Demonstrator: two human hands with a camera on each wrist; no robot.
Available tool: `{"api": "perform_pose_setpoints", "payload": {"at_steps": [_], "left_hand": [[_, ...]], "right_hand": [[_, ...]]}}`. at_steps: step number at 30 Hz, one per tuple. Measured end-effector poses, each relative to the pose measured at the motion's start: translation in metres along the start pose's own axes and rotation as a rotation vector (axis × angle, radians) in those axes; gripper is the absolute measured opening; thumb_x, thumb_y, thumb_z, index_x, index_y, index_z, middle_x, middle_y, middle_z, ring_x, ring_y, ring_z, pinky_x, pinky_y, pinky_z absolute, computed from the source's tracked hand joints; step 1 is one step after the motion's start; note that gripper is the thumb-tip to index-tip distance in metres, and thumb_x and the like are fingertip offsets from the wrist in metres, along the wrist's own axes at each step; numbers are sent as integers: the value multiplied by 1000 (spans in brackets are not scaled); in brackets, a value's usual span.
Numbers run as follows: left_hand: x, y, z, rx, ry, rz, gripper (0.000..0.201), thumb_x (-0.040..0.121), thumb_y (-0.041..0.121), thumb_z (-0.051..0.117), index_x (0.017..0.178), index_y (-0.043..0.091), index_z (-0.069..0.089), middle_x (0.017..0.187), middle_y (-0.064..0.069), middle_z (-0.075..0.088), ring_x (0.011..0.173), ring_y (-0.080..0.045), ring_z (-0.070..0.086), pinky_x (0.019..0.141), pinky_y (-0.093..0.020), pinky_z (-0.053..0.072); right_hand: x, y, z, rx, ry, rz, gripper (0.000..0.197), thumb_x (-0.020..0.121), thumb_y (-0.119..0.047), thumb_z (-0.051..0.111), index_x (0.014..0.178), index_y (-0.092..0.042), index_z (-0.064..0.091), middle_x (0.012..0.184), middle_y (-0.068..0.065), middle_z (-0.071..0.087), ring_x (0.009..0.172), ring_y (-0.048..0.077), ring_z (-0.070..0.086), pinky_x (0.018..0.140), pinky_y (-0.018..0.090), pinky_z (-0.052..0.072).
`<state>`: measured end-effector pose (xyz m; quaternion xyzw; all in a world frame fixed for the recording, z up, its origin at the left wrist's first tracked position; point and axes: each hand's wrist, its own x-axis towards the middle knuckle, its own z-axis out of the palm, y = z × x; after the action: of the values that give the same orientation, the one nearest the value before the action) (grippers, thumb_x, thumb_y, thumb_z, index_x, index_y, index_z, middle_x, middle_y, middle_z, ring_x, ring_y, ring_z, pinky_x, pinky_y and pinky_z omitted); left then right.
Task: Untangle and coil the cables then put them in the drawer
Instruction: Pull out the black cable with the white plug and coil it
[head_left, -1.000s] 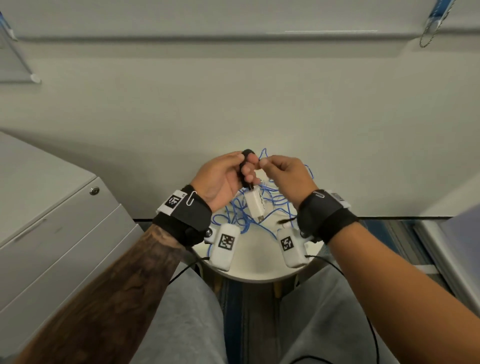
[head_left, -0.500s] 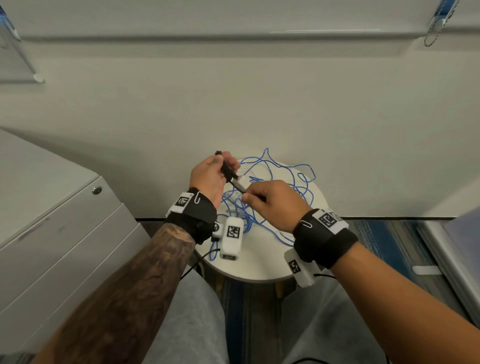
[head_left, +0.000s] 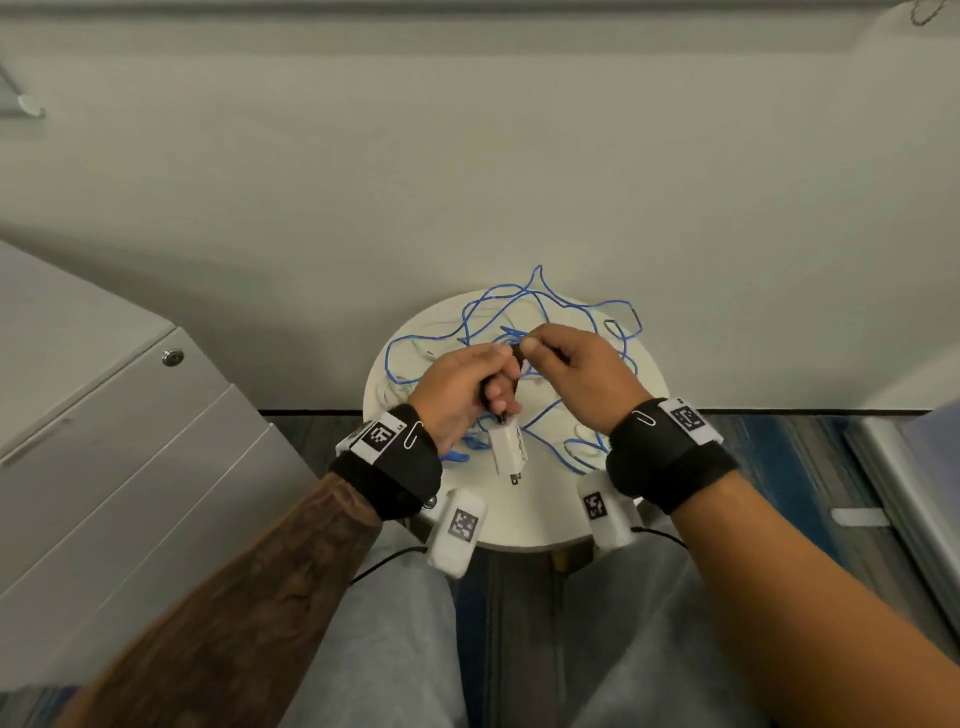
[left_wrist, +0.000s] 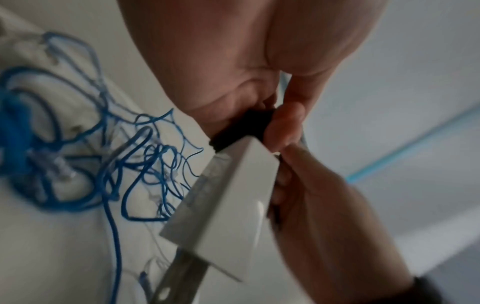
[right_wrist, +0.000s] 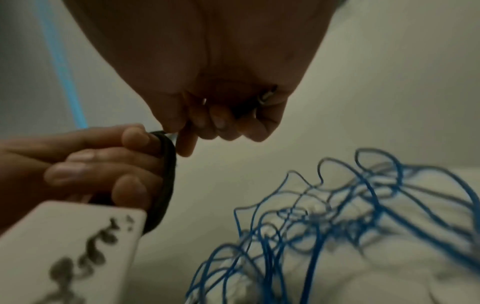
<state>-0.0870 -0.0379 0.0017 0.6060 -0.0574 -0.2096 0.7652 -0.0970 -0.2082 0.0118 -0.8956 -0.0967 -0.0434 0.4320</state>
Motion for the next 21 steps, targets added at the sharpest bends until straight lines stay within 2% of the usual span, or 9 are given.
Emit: {"api": "perform_pose_setpoints", "payload": {"at_steps": [2, 4, 7, 9, 11, 13, 15, 18, 21], "left_hand": [[0, -7, -3, -157, 7, -57, 29, 102, 24, 45, 80, 10, 57, 53, 2, 35, 48, -12, 37, 62, -32, 52], [0, -15, -5, -280, -5, -103, 29, 101, 28, 44, 80, 11, 56, 52, 4, 35, 47, -11, 36, 59, -29, 52], [2, -22, -10, -344, -43, -143, 30, 101, 28, 43, 81, 10, 56, 52, 4, 38, 48, -11, 39, 61, -29, 52], [2, -21, -13, -360, -104, -144, 28, 99, 26, 42, 85, 7, 57, 56, 1, 45, 52, -13, 47, 66, -31, 53], [2, -18, -18, -342, -150, -135, 26, 97, 24, 44, 89, 3, 59, 62, -4, 52, 61, -19, 55, 70, -33, 55], [4, -17, -25, -237, -154, -121, 26, 95, 24, 47, 91, 2, 60, 69, -9, 58, 71, -25, 62, 78, -38, 57], [5, -19, -31, -134, -147, -81, 26, 98, 24, 47, 92, 3, 62, 74, -10, 60, 78, -27, 64, 87, -43, 54], [5, -25, -26, -222, -87, -80, 24, 99, 25, 47, 94, 7, 62, 75, -8, 55, 76, -23, 58, 83, -40, 51], [2, -34, -13, -368, 4, -95, 21, 101, 27, 47, 91, 12, 56, 69, -2, 42, 65, -16, 47, 79, -37, 44]], "right_hand": [[-5, 2, 9, 175, -107, 95, 24, 102, -21, 51, 94, -6, 68, 76, 3, 64, 70, 9, 52, 75, 33, 45], [-8, 8, 15, 287, -214, 150, 18, 95, -19, 59, 92, -4, 69, 73, -3, 66, 72, 2, 53, 75, 26, 46], [-6, 14, 15, 213, -302, 146, 36, 90, -38, 64, 94, -2, 68, 91, 25, 66, 78, 16, 53, 80, 47, 48], [-3, 15, 10, 148, -323, 125, 34, 95, -38, 63, 92, -5, 68, 89, 23, 66, 75, 16, 54, 79, 47, 48], [-3, 15, 6, 67, -315, 98, 26, 98, -33, 61, 89, -9, 67, 84, 13, 66, 75, 18, 58, 81, 43, 49], [-6, 14, 6, 2, -285, 54, 27, 99, -32, 59, 89, -8, 65, 85, 15, 64, 79, 28, 59, 78, 43, 48], [-9, 15, 9, -16, -236, 18, 28, 100, -30, 58, 87, -5, 62, 81, 19, 61, 72, 27, 54, 70, 37, 45], [-13, 16, 18, -19, -116, -18, 25, 101, -25, 56, 85, -6, 60, 71, 12, 56, 63, 16, 45, 62, 31, 38], [-17, 19, 30, -10, -41, -31, 20, 100, -23, 57, 85, -10, 61, 70, -1, 56, 65, 13, 50, 62, 30, 39]]}}
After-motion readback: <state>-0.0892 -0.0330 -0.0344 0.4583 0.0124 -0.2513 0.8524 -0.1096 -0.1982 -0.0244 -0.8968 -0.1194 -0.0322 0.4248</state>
